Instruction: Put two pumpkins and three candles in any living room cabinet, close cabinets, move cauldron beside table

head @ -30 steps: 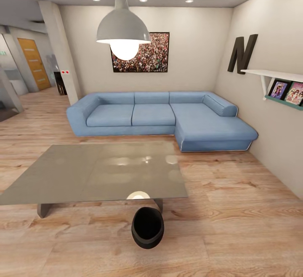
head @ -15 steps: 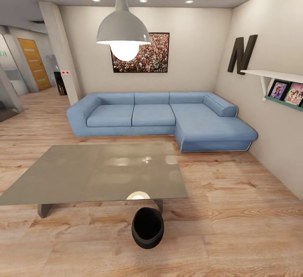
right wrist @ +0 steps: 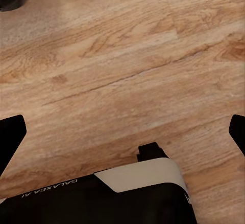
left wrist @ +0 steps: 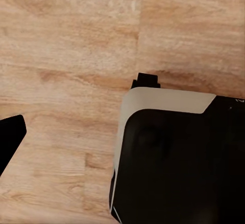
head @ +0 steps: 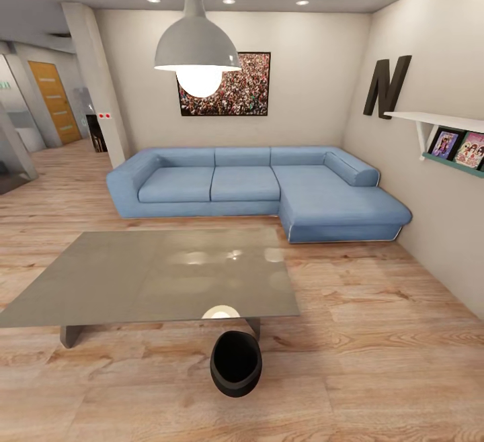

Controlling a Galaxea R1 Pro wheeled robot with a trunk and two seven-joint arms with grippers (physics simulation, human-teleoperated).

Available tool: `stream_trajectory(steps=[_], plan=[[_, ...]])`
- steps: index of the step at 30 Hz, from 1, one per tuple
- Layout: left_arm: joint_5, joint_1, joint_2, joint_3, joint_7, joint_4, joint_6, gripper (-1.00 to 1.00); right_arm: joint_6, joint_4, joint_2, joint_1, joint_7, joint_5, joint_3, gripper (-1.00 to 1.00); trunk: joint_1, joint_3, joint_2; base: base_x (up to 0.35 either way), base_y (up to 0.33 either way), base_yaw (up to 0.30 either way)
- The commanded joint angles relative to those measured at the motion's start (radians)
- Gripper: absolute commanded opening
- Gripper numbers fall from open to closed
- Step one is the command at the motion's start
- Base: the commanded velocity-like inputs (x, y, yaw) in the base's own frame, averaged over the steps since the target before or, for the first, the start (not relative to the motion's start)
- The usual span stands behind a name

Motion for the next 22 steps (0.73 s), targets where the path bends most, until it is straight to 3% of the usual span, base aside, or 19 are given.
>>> stream_trajectory(steps=[1, 22], plan=[[0.008, 0.000, 0.001, -0.008, 0.005, -0.004, 0.007, 1.00, -0.005, 0.004, 0.001, -0.001, 0.000, -0.007, 0.007, 1.00, 0.000, -0.001, -0.001, 0.000, 0.000, 0.000], [0.008, 0.000, 0.001, -0.009, 0.005, -0.004, 0.007, 1.00, -0.005, 0.004, 0.001, -0.001, 0.000, -0.007, 0.007, 1.00, 0.000, -0.001, -0.001, 0.000, 0.000, 0.000]])
